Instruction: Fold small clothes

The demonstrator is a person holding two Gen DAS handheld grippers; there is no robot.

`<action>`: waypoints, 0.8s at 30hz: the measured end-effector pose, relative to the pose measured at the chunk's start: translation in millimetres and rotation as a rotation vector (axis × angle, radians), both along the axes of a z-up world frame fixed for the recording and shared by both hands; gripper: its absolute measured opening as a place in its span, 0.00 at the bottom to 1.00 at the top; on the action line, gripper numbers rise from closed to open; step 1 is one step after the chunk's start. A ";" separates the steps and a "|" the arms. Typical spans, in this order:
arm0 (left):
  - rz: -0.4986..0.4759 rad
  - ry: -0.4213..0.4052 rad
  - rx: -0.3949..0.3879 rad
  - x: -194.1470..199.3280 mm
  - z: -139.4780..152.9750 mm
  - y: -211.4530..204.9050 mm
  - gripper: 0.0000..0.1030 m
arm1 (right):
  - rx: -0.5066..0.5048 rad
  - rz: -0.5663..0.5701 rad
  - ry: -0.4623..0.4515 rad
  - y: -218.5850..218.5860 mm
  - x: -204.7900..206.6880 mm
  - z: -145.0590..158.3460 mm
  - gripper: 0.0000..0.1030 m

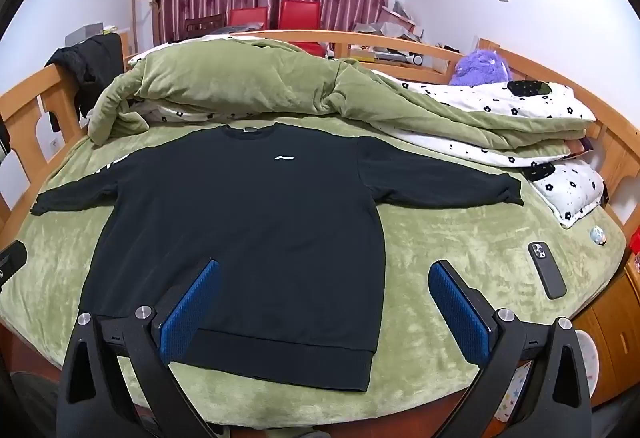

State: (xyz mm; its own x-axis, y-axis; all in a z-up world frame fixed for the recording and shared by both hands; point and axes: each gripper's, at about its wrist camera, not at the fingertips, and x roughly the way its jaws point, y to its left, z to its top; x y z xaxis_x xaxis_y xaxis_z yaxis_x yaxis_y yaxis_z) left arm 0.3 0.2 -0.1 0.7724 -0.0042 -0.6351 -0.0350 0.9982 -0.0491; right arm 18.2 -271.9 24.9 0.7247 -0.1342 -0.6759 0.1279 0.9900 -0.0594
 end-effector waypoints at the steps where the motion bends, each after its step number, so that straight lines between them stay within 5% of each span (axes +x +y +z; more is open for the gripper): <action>1: 0.001 -0.001 -0.002 -0.1 0.1 0.1 0.99 | 0.005 0.000 0.001 0.0 0.0 0.0 0.99; 24: 0.015 -0.008 0.008 -4.7 -1.4 -0.6 0.99 | -0.006 0.005 0.007 5.9 -2.0 -4.8 0.99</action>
